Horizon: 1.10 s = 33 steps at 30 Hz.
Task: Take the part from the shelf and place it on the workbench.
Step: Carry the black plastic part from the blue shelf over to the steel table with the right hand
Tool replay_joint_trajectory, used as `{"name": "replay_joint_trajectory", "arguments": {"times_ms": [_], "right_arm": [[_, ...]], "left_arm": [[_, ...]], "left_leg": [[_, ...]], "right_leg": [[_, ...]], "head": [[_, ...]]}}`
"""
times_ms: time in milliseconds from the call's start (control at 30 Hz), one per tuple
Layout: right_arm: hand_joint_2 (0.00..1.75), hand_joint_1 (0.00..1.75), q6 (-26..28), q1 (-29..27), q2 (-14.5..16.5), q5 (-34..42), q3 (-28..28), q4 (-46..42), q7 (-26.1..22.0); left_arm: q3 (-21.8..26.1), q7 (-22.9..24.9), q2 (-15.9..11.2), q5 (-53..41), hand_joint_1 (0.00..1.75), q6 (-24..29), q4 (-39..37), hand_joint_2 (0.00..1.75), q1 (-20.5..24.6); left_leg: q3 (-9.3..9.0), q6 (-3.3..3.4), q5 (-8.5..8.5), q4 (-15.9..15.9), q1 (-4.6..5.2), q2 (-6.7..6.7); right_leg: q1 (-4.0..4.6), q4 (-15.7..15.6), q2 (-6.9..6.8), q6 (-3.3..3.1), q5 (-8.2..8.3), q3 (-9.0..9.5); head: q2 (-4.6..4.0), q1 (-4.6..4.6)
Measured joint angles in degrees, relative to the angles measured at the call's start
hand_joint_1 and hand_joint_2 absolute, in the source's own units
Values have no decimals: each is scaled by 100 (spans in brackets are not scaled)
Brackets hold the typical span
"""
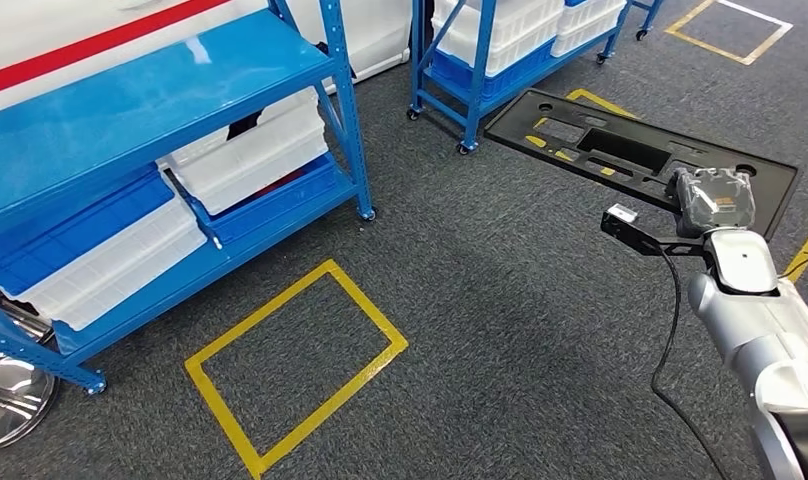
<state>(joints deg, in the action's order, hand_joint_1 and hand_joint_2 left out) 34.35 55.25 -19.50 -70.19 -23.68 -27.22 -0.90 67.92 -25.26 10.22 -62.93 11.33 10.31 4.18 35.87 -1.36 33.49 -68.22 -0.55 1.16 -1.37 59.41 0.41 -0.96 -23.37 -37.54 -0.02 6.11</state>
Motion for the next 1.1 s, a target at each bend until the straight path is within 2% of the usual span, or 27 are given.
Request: {"name": "replay_joint_trajectory", "arguments": {"times_ms": [33, 67, 100, 133, 167, 233, 300, 367, 400, 433, 500, 533, 567, 600, 633, 700, 733, 767, 800, 867, 933, 1000, 1033, 1067, 1100], "right_arm": [[175, 175, 0, -17, -5, 2, -1, 3, 33], [175, 175, -5, -38, -15, 6, -1, 8, 56], [175, 175, -13, -55, -28, 12, -2, 14, 70], [175, 175, -27, -61, -43, 18, -2, 21, 78], [175, 175, -47, -53, -53, 22, -2, 27, 83], [175, 175, -95, -3, -57, 6, -3, 41, 93], [175, 175, -126, 47, -46, -35, -5, 62, 111], [175, 175, -124, 57, -46, -72, -13, 93, 115], [175, 175, -115, 55, -50, -80, -20, 112, 109], [175, 175, -98, 56, -53, -82, -27, 128, 103], [175, 175, -46, 44, -39, -84, -40, 160, 115], [175, 175, -17, 20, -24, -90, -45, 178, 135], [175, 175, 3, -22, -8, -98, -50, 202, 158], [175, 175, 18, -71, 7, -109, -57, 231, 184], [175, 175, 29, -117, 22, -116, -64, 259, 210], [175, 175, 67, -188, 60, -129, -78, 304, 270], [175, 175, 99, -216, 83, -139, -83, 317, 307], [175, 175, 136, -255, 109, -153, -86, 325, 351], [175, 175, 175, -304, 130, -170, -88, 330, 393], [175, 175, 238, -431, 148, -192, -92, 334, 460], [175, 175, 280, -542, 145, -198, -93, 334, 502], [175, 175, 303, -617, 154, -198, -93, 333, 534], [175, 175, 308, -646, 160, -200, -93, 333, 543], [175, 175, 308, -673, 166, -205, -93, 333, 547], [175, 175, 304, -694, 169, -211, -93, 333, 549]], "left_arm": [[3, 3, 3, 1, 0, -14, -1, 175, -7], [6, 5, 5, 6, 0, -26, -1, 175, -11], [10, 7, 8, 14, 0, -37, -1, 175, -12], [17, 8, 10, 25, 0, -45, -1, 175, -12], [26, 7, 11, 38, 0, -51, 0, 175, -9], [45, 1, -8, 57, 0, -63, 1, 175, -4], [55, -9, -26, 66, 0, -88, 1, 175, 6], [56, -11, -25, 65, 0, -116, 1, 175, 21], [56, -7, -24, 61, 0, -125, 1, 175, 25], [56, 6, -24, 57, 0, -129, 1, 175, 25], [57, 56, -25, 48, 0, -135, 1, 175, 10], [57, 88, -25, 44, 0, -140, 1, 175, -1], [58, 121, -25, 40, 0, -146, 1, 175, -9], [58, 153, -25, 39, 0, -152, 1, 175, -14], [58, 184, -25, 40, 0, -157, 1, 175, -17], [64, 242, -31, 48, 0, -165, 1, 175, -20], [69, 260, -38, 52, 0, -176, 1, 175, -19], [74, 263, -46, 54, 0, -205, 1, 175, -18], [78, 255, -57, 50, 0, -239, 1, 175, -19], [80, 213, -69, 27, 0, -312, 1, 175, -21], [80, 181, -82, 4, 0, -346, 1, 175, -26], [80, 173, -90, -2, 0, -356, 1, 175, -44], [80, 172, -91, -2, 0, -357, 1, 175, -54], [80, 172, -91, -1, 0, -357, 1, 175, -62], [80, 173, -91, -1, 0, -356, 1, 175, -68]], "left_leg": [[184, 3, 159, -403, -3, -46], [310, 14, 218, -661, -1, -65], [344, 36, 167, -716, 2, -75], [260, 73, 0, -515, 11, -95], [89, 126, -229, -133, 24, -152], [-252, 250, -554, 635, 43, -386], [-374, 315, -615, 941, 64, -508], [-426, 321, -672, 1051, 69, -397], [-463, 330, -726, 1133, 59, -332], [-494, 335, -782, 1215, 47, -265], [-504, 344, -842, 1289, 48, -137], [-493, 342, -845, 1284, 52, -74], [-483, 336, -840, 1275, 53, -11], [-475, 323, -831, 1261, 50, 52], [-468, 302, -817, 1238, 43, 111], [-445, 235, -759, 1158, 35, 223], [-430, 192, -720, 1101, 46, 275], [-422, 151, -688, 1058, 61, 321], [-419, 115, -663, 1035, 76, 365], [-432, 55, -627, 1020, 67, 428], [-374, 7, -462, 846, 25, 265], [-117, -11, -78, 220, 2, 12], [67, -3, 119, -199, 1, -42], [227, 11, 242, -547, 4, -63], [310, 38, 254, -714, 10, -70]], "right_leg": [[13, 1, 61, -11, 6, -7], [30, 2, 125, -19, 11, -12], [46, 5, 193, -23, 17, -14], [62, 7, 262, -26, 22, -15], [75, 9, 330, -26, 29, -13], [80, 12, 460, -7, 54, -27], [37, 0, 585, 54, 99, -62], [1, -37, 672, 132, 147, -82], [9, -8, 599, 155, 117, -107], [21, 110, 467, 174, 23, -170], [29, 695, 140, 207, -330, -435], [13, 1057, 61, 233, -496, -591], [-9, 1325, 21, 261, -585, -697], [-35, 1402, -5, 289, -573, -708], [-61, 1250, -36, 316, -467, -602], [-85, 544, -207, 352, -198, -180], [-76, 246, -287, 334, -121, -22], [-59, 86, -335, 294, -103, 56], [-37, 61, -333, 240, -133, 56], [-25, 70, -216, 141, -120, 35], [-25, 61, -121, 67, -106, 27], [-14, 56, -24, 11, -90, 16], [5, 57, 34, -8, -86, 8], [29, 58, 98, -22, -81, 1], [52, 59, 168, -32, -76, -3]], "head": [[0, 0], [0, 1], [0, 1], [0, 1], [0, 1], [0, 0], [0, 1], [0, 1], [0, 0], [0, -1], [0, -2], [0, -2], [0, -2], [0, -3], [0, -3], [0, -4], [0, -3], [0, -2], [0, -1], [0, 2], [0, 4], [0, 4], [0, 4], [0, 4], [0, 4]]}}
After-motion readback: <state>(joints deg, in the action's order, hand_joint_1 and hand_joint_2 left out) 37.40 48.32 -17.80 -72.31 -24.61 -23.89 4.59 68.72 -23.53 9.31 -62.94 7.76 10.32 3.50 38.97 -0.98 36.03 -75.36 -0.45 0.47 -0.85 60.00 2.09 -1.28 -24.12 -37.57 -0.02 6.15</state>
